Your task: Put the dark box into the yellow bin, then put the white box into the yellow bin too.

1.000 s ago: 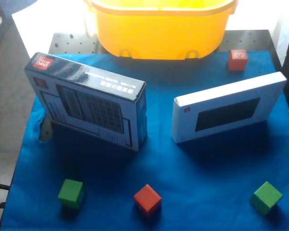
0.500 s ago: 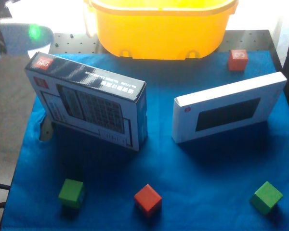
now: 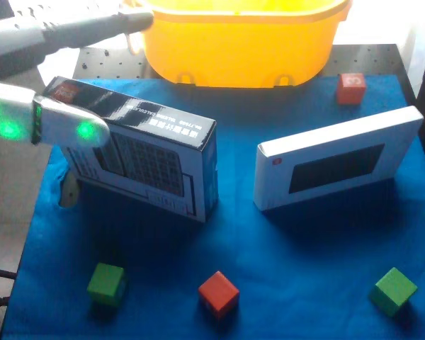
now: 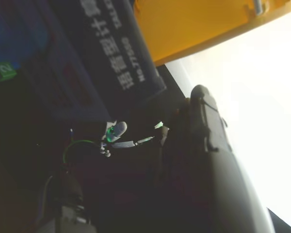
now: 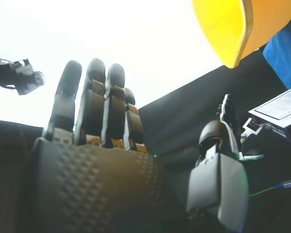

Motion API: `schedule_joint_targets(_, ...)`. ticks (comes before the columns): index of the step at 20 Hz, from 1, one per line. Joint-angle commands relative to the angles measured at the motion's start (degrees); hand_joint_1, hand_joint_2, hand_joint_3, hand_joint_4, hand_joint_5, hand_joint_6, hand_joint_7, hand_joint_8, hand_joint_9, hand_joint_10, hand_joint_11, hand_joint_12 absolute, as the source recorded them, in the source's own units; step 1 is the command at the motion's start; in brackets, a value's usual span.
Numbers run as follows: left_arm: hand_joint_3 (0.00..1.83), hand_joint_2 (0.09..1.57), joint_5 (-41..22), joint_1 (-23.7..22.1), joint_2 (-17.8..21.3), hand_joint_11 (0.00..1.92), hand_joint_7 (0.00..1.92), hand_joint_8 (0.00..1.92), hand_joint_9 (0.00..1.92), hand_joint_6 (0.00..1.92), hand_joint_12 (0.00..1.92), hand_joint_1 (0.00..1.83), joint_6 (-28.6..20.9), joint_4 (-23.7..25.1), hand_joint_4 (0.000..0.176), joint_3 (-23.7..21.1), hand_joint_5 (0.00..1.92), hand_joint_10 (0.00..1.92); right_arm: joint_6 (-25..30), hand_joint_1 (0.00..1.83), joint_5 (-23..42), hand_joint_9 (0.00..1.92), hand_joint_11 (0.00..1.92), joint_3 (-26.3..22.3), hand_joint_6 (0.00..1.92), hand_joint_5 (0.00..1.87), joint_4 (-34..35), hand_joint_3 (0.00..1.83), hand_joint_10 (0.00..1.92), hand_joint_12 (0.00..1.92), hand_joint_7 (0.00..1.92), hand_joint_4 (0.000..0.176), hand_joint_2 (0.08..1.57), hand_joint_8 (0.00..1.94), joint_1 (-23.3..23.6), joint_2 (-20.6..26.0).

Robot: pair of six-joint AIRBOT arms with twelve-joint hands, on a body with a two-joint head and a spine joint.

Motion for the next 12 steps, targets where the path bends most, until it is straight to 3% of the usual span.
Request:
schedule_joint_targets(1, 0.00, 0.98, -3.56, -1.01, -0.47, 0.00, 0.00, 0.00, 0.00, 0.00, 0.00, 0.47, -0.88, -2.58, 0.072, -0.03, 0.00, 0.00, -0.11, 0.26, 6.67, 0.40, 0.00, 0.29, 0.00, 0.24, 0.52, 0.00, 0.00, 0.59, 0.44, 0.101, 1.00, 0.00, 0.67, 0.09)
schedule_joint_targets(2, 0.00, 0.98, -2.47, -1.52, -1.07, 0.01, 0.00, 0.00, 0.00, 0.00, 0.01, 0.35, -2.15, -0.42, 0.032, 0.37, 0.00, 0.00, -0.11, 0.26, 6.59, 0.38, 0.00, 0.29, 0.00, 0.25, 0.51, 0.00, 0.01, 0.68, 0.43, 0.113, 1.00, 0.00, 0.67, 0.09)
schedule_joint_targets(3, 0.00, 0.95, -1.43, -2.18, -1.85, 0.06, 0.00, 0.00, 0.04, 0.00, 0.02, 0.39, -3.75, 1.85, 0.023, 1.08, 0.00, 0.01, -0.11, 0.27, 6.54, 0.38, 0.00, 0.29, 0.00, 0.26, 0.49, 0.00, 0.00, 0.75, 0.43, 0.114, 1.00, 0.00, 0.67, 0.09)
schedule_joint_targets(4, 0.00, 0.94, -0.46, -2.49, -2.42, 0.06, 0.00, 0.00, 0.03, 0.00, 0.03, 0.40, -4.75, 3.62, 0.009, 1.59, 0.00, 0.01, -0.11, 0.26, 6.49, 0.40, 0.00, 0.29, 0.00, 0.27, 0.47, 0.00, 0.01, 0.63, 0.48, 0.113, 1.00, 0.01, 0.67, 0.09)
schedule_joint_targets(7, 0.00, 0.79, 2.14, -3.15, -4.16, 0.09, 0.00, 0.00, 0.05, 0.00, 0.04, 0.55, -7.56, 8.13, 0.010, 3.21, 0.00, 0.01, -0.13, 0.24, 6.36, 0.36, 0.00, 0.30, 0.00, 0.27, 0.36, 0.00, 0.00, 0.45, 0.42, 0.092, 1.02, 0.00, 0.62, 0.05)
schedule_joint_targets(9, 0.00, 0.81, 3.41, -3.42, -5.68, 0.04, 0.00, 0.00, 0.02, 0.00, 0.02, 0.66, -10.64, 11.78, 0.000, 4.80, 0.00, 0.01, -0.16, 0.24, 6.25, 0.38, 0.00, 0.30, 0.00, 0.27, 0.17, 0.00, 0.01, 0.47, 0.42, 0.078, 1.02, 0.01, 0.59, 0.05)
schedule_joint_targets(10, 0.00, 0.76, 3.87, -3.52, -6.08, 0.10, 0.04, 0.00, 0.09, 0.00, 0.05, 0.67, -11.24, 12.57, 0.003, 5.22, 0.00, 0.01, -0.16, 0.24, 6.22, 0.41, 0.00, 0.30, 0.00, 0.27, 0.11, 0.00, 0.01, 0.54, 0.40, 0.053, 1.03, 0.00, 0.59, 0.05)
schedule_joint_targets(11, 0.00, 0.78, 4.22, -3.55, -6.44, 0.15, 0.08, 0.01, 0.13, 0.00, 0.08, 0.71, -11.54, 13.17, 0.000, 5.63, 0.00, 0.02, -0.16, 0.24, 6.20, 0.42, 0.00, 0.29, 0.00, 0.27, 0.03, 0.00, 0.01, 0.58, 0.40, 0.047, 1.04, 0.00, 0.59, 0.05)
schedule_joint_targets(12, 0.01, 0.84, 4.61, -3.56, -6.63, 0.30, 0.24, 0.02, 0.29, 0.01, 0.16, 0.88, -11.55, 13.24, 0.000, 5.84, 0.17, 0.03, -0.16, 0.23, 6.19, 0.42, 0.00, 0.29, 0.00, 0.28, 0.00, 0.00, 0.00, 0.58, 0.42, 0.053, 1.03, 0.01, 0.59, 0.06)
